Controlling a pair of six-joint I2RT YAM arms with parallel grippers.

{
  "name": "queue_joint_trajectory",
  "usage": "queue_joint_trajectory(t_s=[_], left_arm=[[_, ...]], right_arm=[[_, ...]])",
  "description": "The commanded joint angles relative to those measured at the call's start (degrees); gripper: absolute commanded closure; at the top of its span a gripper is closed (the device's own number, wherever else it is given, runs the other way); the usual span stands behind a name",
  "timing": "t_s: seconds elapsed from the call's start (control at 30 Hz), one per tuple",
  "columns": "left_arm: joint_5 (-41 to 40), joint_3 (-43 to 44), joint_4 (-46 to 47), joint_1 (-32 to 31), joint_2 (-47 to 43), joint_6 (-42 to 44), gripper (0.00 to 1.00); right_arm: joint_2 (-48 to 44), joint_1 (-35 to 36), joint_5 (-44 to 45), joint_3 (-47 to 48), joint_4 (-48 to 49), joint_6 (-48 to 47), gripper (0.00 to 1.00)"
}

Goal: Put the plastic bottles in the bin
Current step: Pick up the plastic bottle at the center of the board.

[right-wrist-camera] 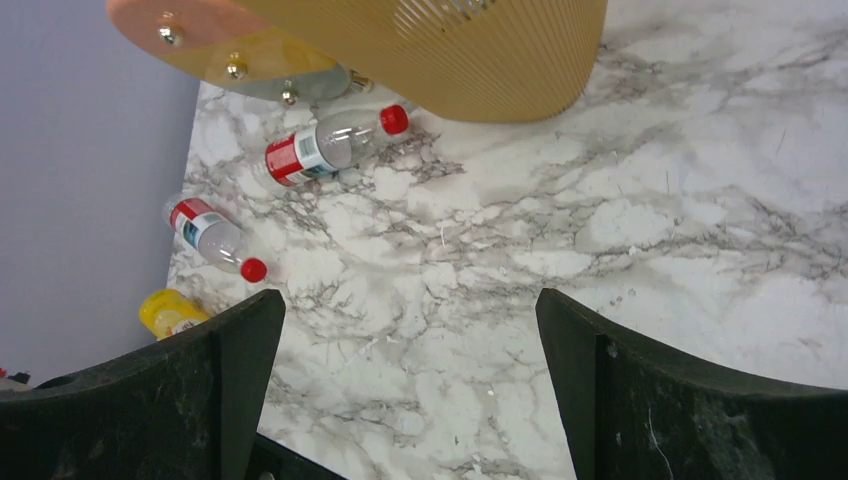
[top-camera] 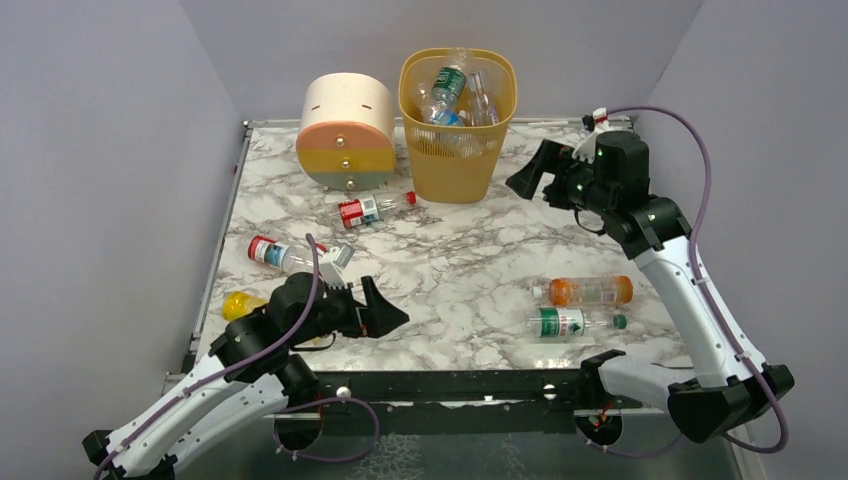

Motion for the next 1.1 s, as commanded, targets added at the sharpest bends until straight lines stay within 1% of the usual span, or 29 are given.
queue_joint_trajectory(t_s=[0.0,0.23,0.37,0.53,0.67,0.77,0.87,1.07], left_arm=[[3.90,-0.58,0.12,-0.35,-2.21,0.60,0.01],[8.91,-0.71,-1.04,-0.31,-3.70,1.64,0.01],[9.99,-0.09,-2.79,-0.37,-4.64,3.00,0.01],[9.78,-0.32,-2.89,-0.38,-5.38,3.05,0.01],[9.07,-1.05,-1.36,-0.35,-4.28,3.30,0.01],[9.33,-1.79,1.77,-0.38,-1.90,3.42,0.01],[9.44,-1.56,5.15,-0.38,2.70,4.56,0.01],[8.83,4.00,7.47,-0.33,13.95,8.10,0.01]], right_arm=[[-4.66,0.25,1.53,-4.51,-2.92,1.97,0.00],[-8.47,0.26,-1.42,-12.14,-2.01,5.57,0.00],[-8.37,0.33,-3.19,-15.48,-0.36,7.61,0.00],[-5.46,0.59,-3.86,-14.32,-1.43,7.14,0.00],[-3.96,0.70,-4.07,-12.92,-2.67,6.16,0.00],[-3.98,0.70,-4.61,-12.55,-3.22,5.35,0.00],[-3.34,0.66,-4.66,-11.05,-4.84,4.00,0.00],[-2.32,0.68,-6.27,-11.46,-4.84,2.94,0.00]])
